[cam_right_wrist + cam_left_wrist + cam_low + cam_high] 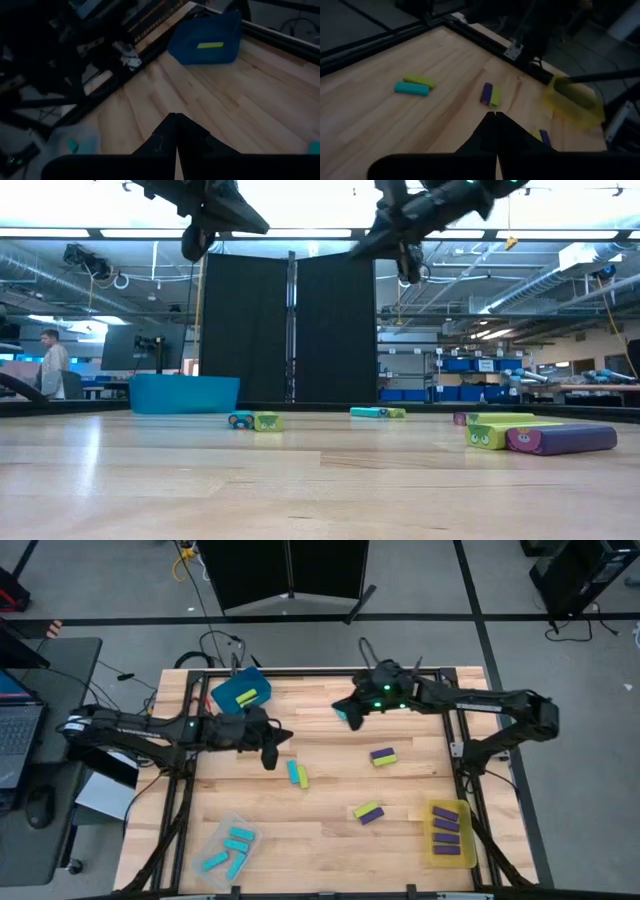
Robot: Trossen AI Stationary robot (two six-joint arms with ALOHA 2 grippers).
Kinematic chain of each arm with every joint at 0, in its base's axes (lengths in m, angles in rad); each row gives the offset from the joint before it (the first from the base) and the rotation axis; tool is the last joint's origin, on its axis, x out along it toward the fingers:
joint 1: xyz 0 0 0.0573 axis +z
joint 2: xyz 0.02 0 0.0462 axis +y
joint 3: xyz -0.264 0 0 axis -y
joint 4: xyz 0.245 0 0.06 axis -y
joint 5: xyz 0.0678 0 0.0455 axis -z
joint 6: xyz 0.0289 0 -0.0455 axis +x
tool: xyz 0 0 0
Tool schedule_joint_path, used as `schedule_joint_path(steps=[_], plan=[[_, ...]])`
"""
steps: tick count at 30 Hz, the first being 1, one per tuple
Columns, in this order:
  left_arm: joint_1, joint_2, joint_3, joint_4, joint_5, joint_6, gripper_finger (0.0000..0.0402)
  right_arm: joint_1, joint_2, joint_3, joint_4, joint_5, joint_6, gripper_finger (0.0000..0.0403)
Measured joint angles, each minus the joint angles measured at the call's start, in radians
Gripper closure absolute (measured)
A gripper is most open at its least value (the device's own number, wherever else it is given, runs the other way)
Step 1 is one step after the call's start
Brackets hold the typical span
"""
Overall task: Sort blocks
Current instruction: Put the green block into the blue bin
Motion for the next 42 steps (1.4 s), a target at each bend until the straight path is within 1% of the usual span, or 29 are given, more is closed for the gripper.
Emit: schedule_joint_path(steps=[3, 5, 7, 10, 12, 17, 21, 25, 28, 31, 34, 37, 42], plan=[[0.050, -0.012, 0.000, 0.015, 0.094, 0.022, 0.0398, 0.034, 0.080, 0.105, -0.074, 0.079, 0.007, 0.0384], [0.076, -0.020, 0.000, 0.052, 0.149, 0.015, 0.0398, 0.045, 0.139, 0.191, -0.148, 0.112, -0.006, 0.0384], [0.094, -0.027, 0.001, 0.089, 0.195, 0.040, 0.0398, 0.046, 0.191, 0.272, -0.240, 0.139, -0.015, 0.0384], [0.129, -0.035, 0.000, 0.111, 0.255, 0.079, 0.0397, 0.033, 0.255, 0.365, -0.359, 0.156, -0.016, 0.0379], [0.158, -0.035, 0.001, 0.112, 0.262, 0.081, 0.0397, 0.017, 0.287, 0.399, -0.436, 0.156, -0.032, 0.0373], [0.211, -0.035, 0.001, 0.135, 0.255, 0.085, 0.0397, -0.054, 0.345, 0.410, -0.589, 0.154, -0.068, 0.0346], [0.235, -0.035, 0.001, 0.135, 0.171, 0.018, 0.0396, -0.110, 0.411, 0.410, -0.662, 0.171, -0.094, 0.0315], [0.250, -0.035, 0.001, 0.133, 0.143, 0.024, 0.0396, -0.151, 0.472, 0.410, -0.708, 0.243, -0.100, 0.0278], [0.258, -0.035, 0.001, 0.133, 0.093, 0.003, 0.0396, -0.183, 0.511, 0.410, -0.748, 0.248, -0.114, 0.0252], [0.256, -0.047, 0.001, 0.129, 0.062, 0.003, 0.0396, -0.212, 0.536, 0.404, -0.753, 0.224, -0.129, 0.0235], [0.267, -0.051, 0.001, 0.127, 0.053, 0.012, 0.0396, -0.236, 0.548, 0.377, -0.734, 0.211, -0.135, 0.0225], [0.281, -0.053, 0.001, 0.120, 0.052, 0.013, 0.0396, -0.250, 0.547, 0.350, -0.688, 0.176, -0.125, 0.0220], [0.305, -0.053, 0.001, 0.090, 0.056, 0.013, 0.0396, -0.255, 0.546, 0.341, -0.642, 0.156, -0.116, 0.0217]])
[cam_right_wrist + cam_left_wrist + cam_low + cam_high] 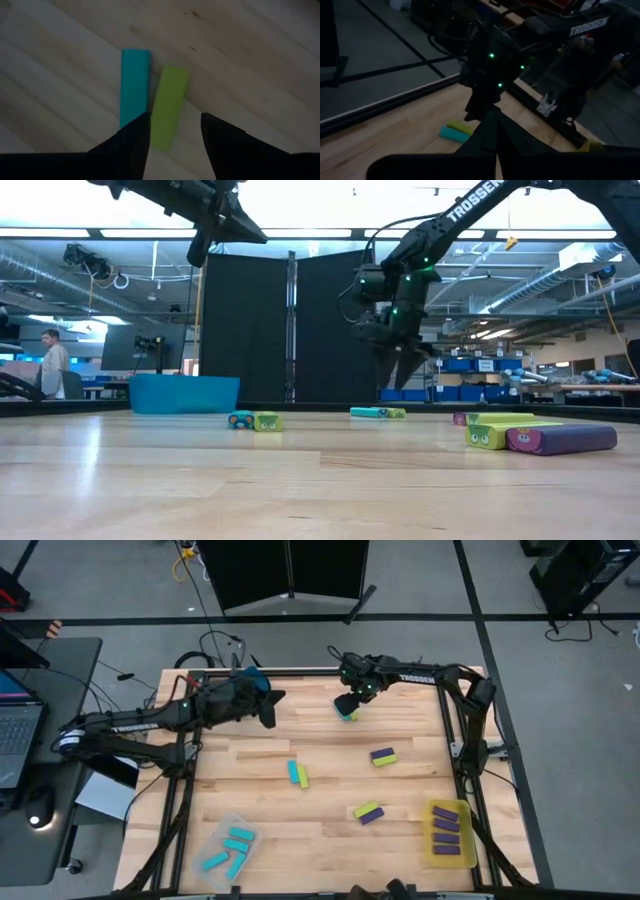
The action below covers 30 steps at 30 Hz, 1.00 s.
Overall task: Sort blocks
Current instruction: Put the green block into the blue bin
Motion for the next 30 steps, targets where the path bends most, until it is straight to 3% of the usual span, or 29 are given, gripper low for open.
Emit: schedule_joint_path(steps=[18, 30], plan=[[0.036, 0.000, 0.000, -0.004, 0.034, 0.021, 0.0396, 0.004, -0.001, -0.140, 0.250, -0.020, 0.057, 0.0217], [0.054, 0.000, 0.000, -0.016, 0.060, 0.021, 0.0396, -0.032, -0.005, -0.206, 0.320, 0.019, 0.059, 0.0218]])
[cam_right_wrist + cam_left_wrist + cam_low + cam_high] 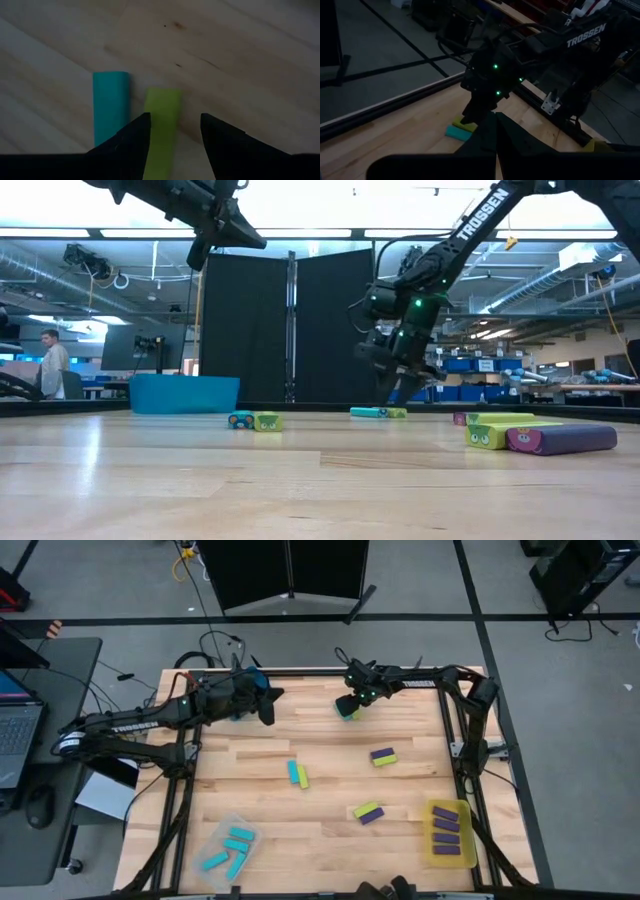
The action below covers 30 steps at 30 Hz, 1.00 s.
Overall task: Sort blocks
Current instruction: Put the green block into the blue bin
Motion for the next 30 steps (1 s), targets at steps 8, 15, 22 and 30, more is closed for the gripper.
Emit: schedule_joint_path(steps=[8, 15, 22, 30], plan=[[0.000, 0.000, 0.000, -0.005, 0.001, 0.000, 0.0396, -0.004, 0.003, 0.022, -0.036, -0.021, 0.001, 0.0218], [0.000, 0.000, 0.000, -0.007, 0.001, 0.014, 0.0396, -0.018, 0.005, 0.105, -0.134, -0.010, -0.004, 0.0217], [0.000, 0.000, 0.000, -0.033, 0.009, 0.026, 0.0396, 0.001, 0.005, 0.092, -0.116, -0.012, 0.002, 0.0217], [0.000, 0.001, 0.000, -0.055, 0.035, 0.028, 0.0396, 0.024, 0.005, 0.065, -0.083, -0.012, 0.026, 0.0217]])
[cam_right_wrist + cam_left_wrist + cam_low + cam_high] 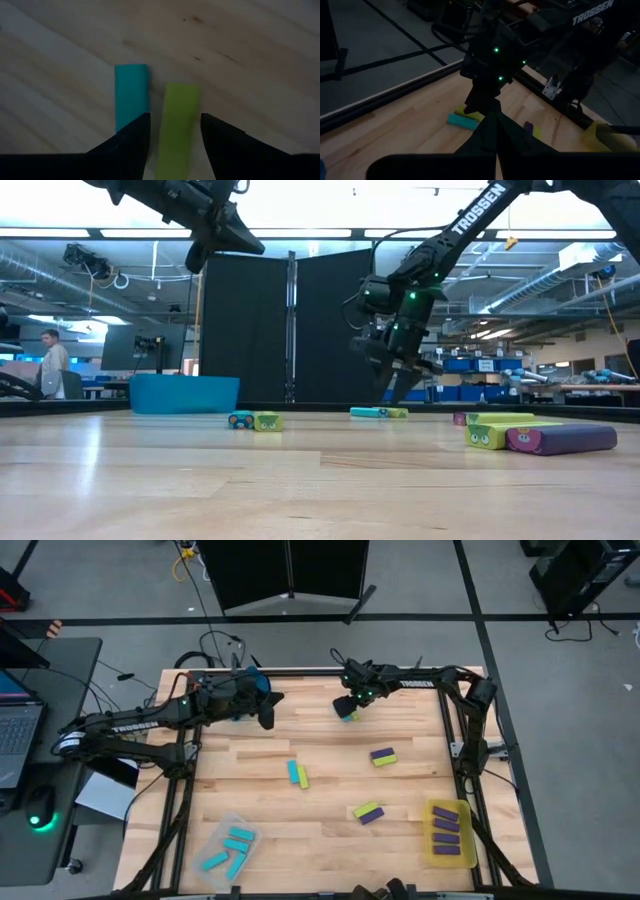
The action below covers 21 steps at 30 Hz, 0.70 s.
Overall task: Sort blocks
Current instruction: Put the green block into the blue bin
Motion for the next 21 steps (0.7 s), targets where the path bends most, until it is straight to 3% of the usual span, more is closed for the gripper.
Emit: schedule_joint_path(steps=[16, 21], plan=[[0.014, 0.000, 0.000, 0.000, 0.019, 0.044, 0.0396, -0.002, -0.001, -0.076, 0.046, 0.035, -0.016, 0.0217], [0.014, 0.000, 0.000, 0.003, 0.018, 0.044, 0.0396, -0.011, -0.002, -0.085, 0.046, 0.049, -0.043, 0.0235]])
